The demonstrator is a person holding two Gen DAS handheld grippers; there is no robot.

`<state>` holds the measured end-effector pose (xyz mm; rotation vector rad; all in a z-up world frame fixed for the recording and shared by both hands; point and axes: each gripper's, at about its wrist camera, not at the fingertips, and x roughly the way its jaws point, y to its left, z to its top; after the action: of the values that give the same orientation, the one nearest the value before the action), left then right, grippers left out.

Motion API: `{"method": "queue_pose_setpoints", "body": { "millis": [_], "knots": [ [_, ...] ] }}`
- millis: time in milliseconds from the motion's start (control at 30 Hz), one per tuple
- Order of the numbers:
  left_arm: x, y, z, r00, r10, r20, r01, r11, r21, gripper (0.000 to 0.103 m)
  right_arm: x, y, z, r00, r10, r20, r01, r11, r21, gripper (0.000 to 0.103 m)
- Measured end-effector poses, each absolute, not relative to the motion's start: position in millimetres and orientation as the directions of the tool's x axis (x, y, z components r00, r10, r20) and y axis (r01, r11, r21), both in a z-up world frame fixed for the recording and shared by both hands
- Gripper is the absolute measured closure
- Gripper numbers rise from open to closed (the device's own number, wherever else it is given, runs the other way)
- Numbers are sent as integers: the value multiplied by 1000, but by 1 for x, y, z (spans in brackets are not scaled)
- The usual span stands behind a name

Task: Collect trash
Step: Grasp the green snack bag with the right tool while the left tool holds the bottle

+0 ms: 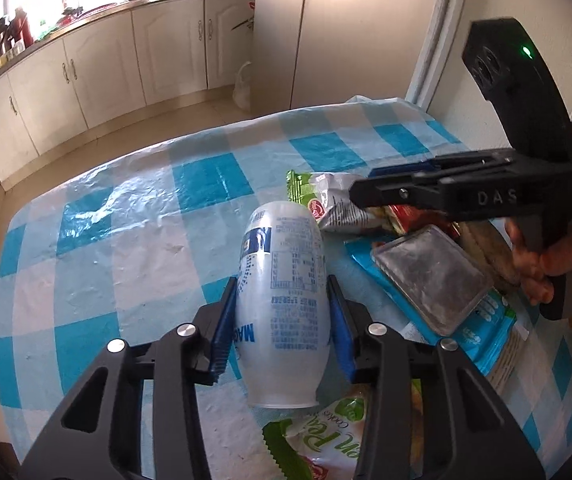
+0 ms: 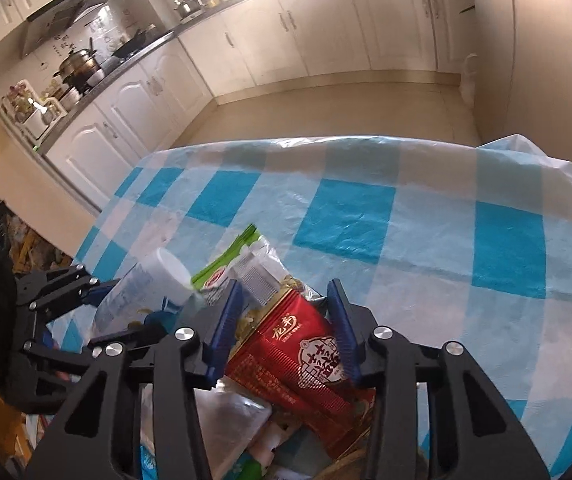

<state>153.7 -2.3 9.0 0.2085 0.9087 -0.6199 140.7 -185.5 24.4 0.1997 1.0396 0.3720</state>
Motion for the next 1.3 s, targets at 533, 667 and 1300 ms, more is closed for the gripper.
{"method": "queue_pose_setpoints", "body": {
  "millis": [533,667,1300],
  "knots": [
    [122,17,12,448,-399,-800,566,819,-92,60,91,-148,26,376,463,-802,-322,877,356,79],
    [114,21,14,471,-389,-792,544,835,-86,60,81,-146,29,396,455,-798,-312,884,349,79],
    [113,74,39,652,-118,-749,247,967,62,60,119,-79,24,452,185,-873,-251,965,74,53]
  ]
}}
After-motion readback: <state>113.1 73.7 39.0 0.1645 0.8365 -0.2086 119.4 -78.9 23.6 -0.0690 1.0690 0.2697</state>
